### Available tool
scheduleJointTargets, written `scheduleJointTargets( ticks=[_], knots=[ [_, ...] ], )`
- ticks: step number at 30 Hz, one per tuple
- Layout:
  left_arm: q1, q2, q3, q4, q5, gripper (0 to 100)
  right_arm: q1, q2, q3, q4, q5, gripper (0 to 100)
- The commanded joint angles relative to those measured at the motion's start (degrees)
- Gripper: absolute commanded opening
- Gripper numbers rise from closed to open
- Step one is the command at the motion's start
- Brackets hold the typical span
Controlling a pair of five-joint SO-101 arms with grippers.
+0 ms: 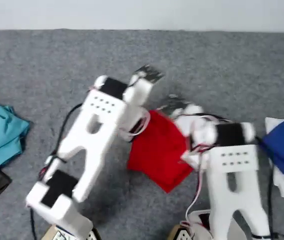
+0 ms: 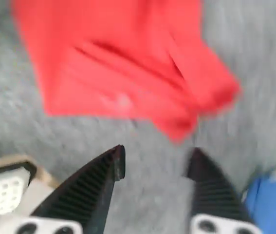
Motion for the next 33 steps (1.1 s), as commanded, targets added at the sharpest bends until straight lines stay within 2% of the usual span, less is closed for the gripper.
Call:
scheduleJointTargets(
  ticks=[1, 3, 8, 13, 17, 20, 28, 33],
  knots=[
    [-6.8, -10.7, 12.0, 1.5, -2.9, 5, -6.7, -1.3, -0.8, -3.8, -3.6, 0.1],
    [-9.6, -13.5, 16.0, 1.5, -2.7, 4, -7.4, -1.2, 0.2, -6.8, -5.8, 2.5],
    [-15.1, -17.7, 22.6, 1.3, -2.8, 2, -9.6, -1.1, 9.6, -17.4, -7.5, 0.9],
    [-17.8, -18.3, 25.0, 1.3, -2.8, 2, -12.9, -1.1, 20.6, -26.2, -7.5, 0.9],
    [-18.5, -18.4, 25.2, 1.4, -2.8, 2, -12.8, -1.1, 25.1, -28.0, -7.4, 0.9],
    [-18.4, -18.4, 25.2, 1.4, -2.8, 2, -9.5, -1.3, 27.9, -26.0, -7.2, 0.9],
    [-18.2, -18.2, 25.2, 1.4, -2.8, 2, 6.8, -2.0, 30.0, -21.6, 3.3, 0.9],
    [-17.9, -18.0, 25.2, 1.3, -2.8, 2, 11.0, -2.0, 30.0, -17.8, 4.7, 0.9]
  ],
)
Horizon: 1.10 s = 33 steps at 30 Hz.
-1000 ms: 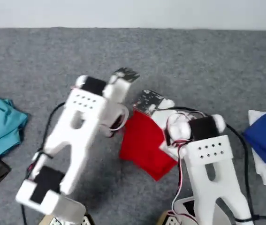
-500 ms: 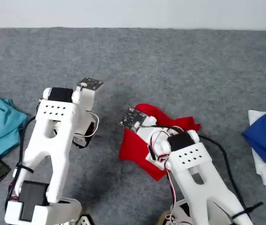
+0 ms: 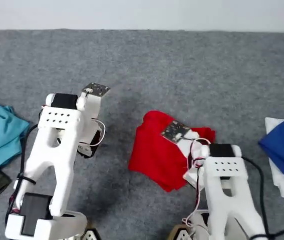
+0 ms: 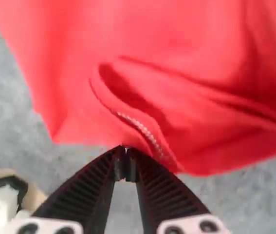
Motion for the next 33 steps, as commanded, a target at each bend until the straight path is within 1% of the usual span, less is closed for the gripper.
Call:
scheduleJointTargets(
  ticks=[1, 5, 8, 12, 14, 17, 20, 23, 27, 33],
  knots=[
    [0.2, -2.3, 0.0, 1.3, -0.6, 2, 2.2, -1.2, -0.4, 3.0, 1.1, 0.9],
    [0.2, -2.3, 0.0, 1.3, -0.6, 2, 5.2, -4.8, -3.2, 8.2, 0.8, 1.0],
    [0.2, -2.3, 0.0, 1.3, -0.6, 2, 8.0, -11.9, -9.9, 11.7, 0.7, 1.2],
    [0.2, -2.3, 0.0, 1.2, -0.6, 2, 7.5, -20.3, -16.0, 12.1, 0.8, 1.7],
    [0.2, -2.3, 0.0, 1.2, -0.6, 2, 5.5, -21.0, -14.6, 9.8, 0.7, 6.1],
    [0.2, -2.2, 0.0, 1.2, -0.6, 2, 4.0, -18.8, -10.9, 4.7, 0.7, 17.9],
    [0.2, -2.2, 0.1, 1.2, -0.5, 2, 4.0, -14.0, -10.2, 0.5, 0.7, 28.8],
    [0.2, -2.2, 0.1, 1.2, -0.4, 2, 3.9, -7.8, -10.3, -2.7, -0.2, 33.9],
    [0.2, -2.2, 0.2, 1.2, -0.4, 2, 3.9, 0.9, -10.5, -8.9, -9.8, 34.0],
    [0.2, -2.3, 2.5, 1.2, -0.4, 2, 2.5, 14.4, -17.1, -8.7, -27.7, 34.2]
  ],
)
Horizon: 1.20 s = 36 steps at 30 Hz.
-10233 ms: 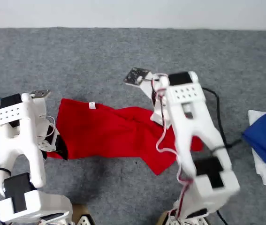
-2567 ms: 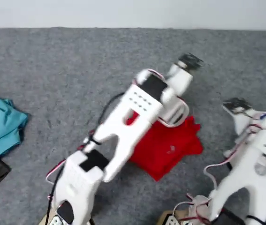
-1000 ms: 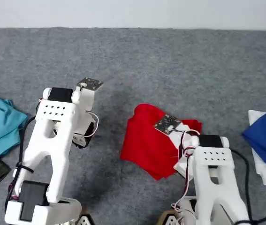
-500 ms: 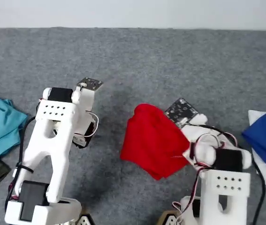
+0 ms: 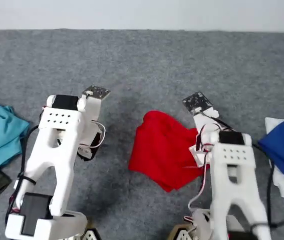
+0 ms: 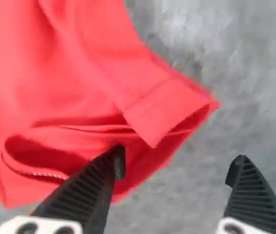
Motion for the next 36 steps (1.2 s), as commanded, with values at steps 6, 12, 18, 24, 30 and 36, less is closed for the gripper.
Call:
scheduleJointTargets(
  ticks=[6, 12, 18, 24, 30, 36],
  knots=[
    [0.2, -2.5, 0.7, 1.2, -0.4, 2, -2.6, 17.1, -15.9, 6.6, -13.6, 34.3],
    [0.2, -2.6, 0.7, 1.2, -0.4, 2, -1.2, 27.7, -21.4, 13.2, -16.9, 34.3],
    [0.2, -2.5, 0.7, 1.2, -0.4, 2, -1.0, 34.6, -23.0, 13.4, -16.6, 27.0],
    [0.2, -2.3, 0.7, 1.2, -0.4, 2, -0.9, 37.8, -26.1, 13.4, -10.6, 3.5],
    [0.0, -2.3, 0.7, 1.2, -0.4, 2, -0.5, 36.6, -29.6, 13.6, -9.5, 0.7],
    [-0.3, -2.3, 0.7, 1.2, -0.4, 2, 0.0, 29.6, -36.8, 15.7, -9.5, 0.9]
  ],
)
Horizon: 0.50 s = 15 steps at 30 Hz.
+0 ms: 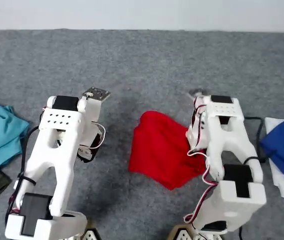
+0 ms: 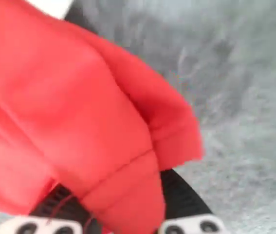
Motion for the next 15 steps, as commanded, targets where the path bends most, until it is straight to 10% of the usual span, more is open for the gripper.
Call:
scheduleJointTargets(
  ticks=[1, 15],
  knots=[
    [-0.3, -2.3, 0.1, 1.2, -0.4, 2, 1.4, -7.0, -7.9, 2.9, 0.7, 0.9],
    [-0.3, -2.3, 0.1, 1.2, -0.4, 2, 28.3, -13.1, -30.0, 1.4, 3.3, 0.8]
  ],
)
